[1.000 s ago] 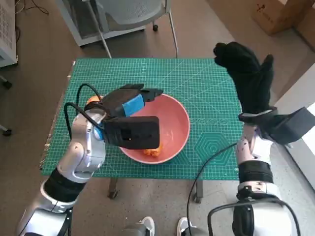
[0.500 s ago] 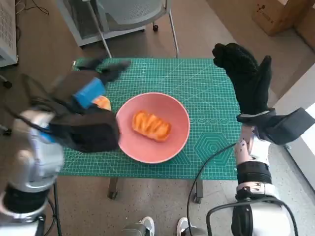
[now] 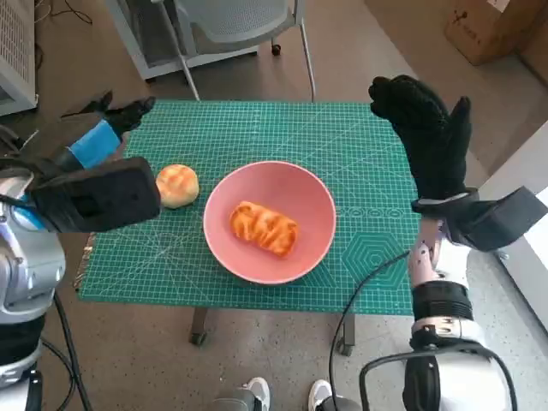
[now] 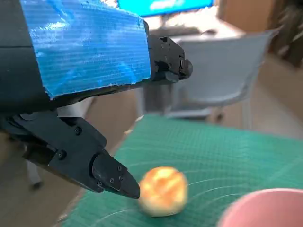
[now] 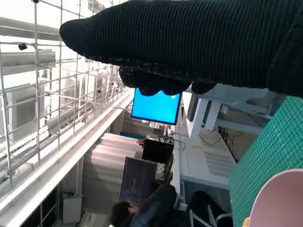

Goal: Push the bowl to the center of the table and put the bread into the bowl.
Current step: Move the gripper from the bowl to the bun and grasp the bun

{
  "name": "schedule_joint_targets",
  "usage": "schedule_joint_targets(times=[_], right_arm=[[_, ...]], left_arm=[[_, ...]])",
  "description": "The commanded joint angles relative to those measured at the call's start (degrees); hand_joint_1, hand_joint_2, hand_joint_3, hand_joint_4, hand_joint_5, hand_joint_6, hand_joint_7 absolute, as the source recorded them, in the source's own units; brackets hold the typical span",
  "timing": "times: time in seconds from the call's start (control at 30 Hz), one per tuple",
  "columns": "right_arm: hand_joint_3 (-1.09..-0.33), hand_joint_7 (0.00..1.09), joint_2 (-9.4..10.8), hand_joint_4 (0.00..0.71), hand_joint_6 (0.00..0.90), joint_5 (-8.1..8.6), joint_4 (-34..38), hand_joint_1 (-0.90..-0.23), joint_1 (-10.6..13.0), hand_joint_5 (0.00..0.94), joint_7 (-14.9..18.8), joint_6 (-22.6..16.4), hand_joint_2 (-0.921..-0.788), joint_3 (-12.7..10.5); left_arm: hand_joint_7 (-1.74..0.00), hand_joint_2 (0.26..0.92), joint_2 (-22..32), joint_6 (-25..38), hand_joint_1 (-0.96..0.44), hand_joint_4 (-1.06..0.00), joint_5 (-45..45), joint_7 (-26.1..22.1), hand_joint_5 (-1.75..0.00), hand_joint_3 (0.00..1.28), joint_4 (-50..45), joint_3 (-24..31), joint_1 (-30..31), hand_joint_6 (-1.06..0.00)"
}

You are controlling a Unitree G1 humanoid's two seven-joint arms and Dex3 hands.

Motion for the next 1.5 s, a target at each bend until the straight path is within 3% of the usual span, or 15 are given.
schedule_joint_targets(times=[0.03,0.53,0.83,1.27,1.5], right_arm=[[-0.556,0.00,0.1,0.203,0.332,0.18,0.9,-0.533,0.3,0.000,0.6,1.0,-0.921,0.1],[-0.552,0.00,0.0,0.201,0.334,0.46,1.4,-0.531,-0.1,0.001,1.4,0.9,-0.921,-0.2],[-0.553,0.00,-0.5,0.203,0.333,0.27,1.6,-0.534,-0.1,0.001,1.4,0.7,-0.921,-0.2],[-0.552,0.00,-1.3,0.209,0.334,0.22,1.0,-0.531,0.4,0.003,1.6,0.4,-0.921,-0.3],[-0.552,0.00,-1.5,0.213,0.332,0.33,1.0,-0.532,0.6,0.004,1.8,0.3,-0.921,-0.6]], left_arm=[[0.00,0.694,0.2,-1.8,0.10,0.00,1.2,0.9,0.00,0.00,4.1,-2.6,-2.1,-0.15],[-0.01,0.697,-3.5,-6.3,0.08,0.00,3.2,4.5,0.00,0.00,19.4,-9.7,-6.5,-0.19],[-0.01,0.695,-7.1,-10.5,0.06,0.00,4.7,8.6,0.00,0.00,35.1,-14.4,-12.2,-0.19],[-0.01,0.706,-13.1,-18.6,-0.08,0.00,7.4,17.7,0.00,0.01,60.5,-21.1,-21.5,-0.20],[-0.01,0.715,-15.3,-20.6,-0.07,0.00,6.6,20.0,0.00,0.01,68.1,-22.4,-23.8,-0.21]])
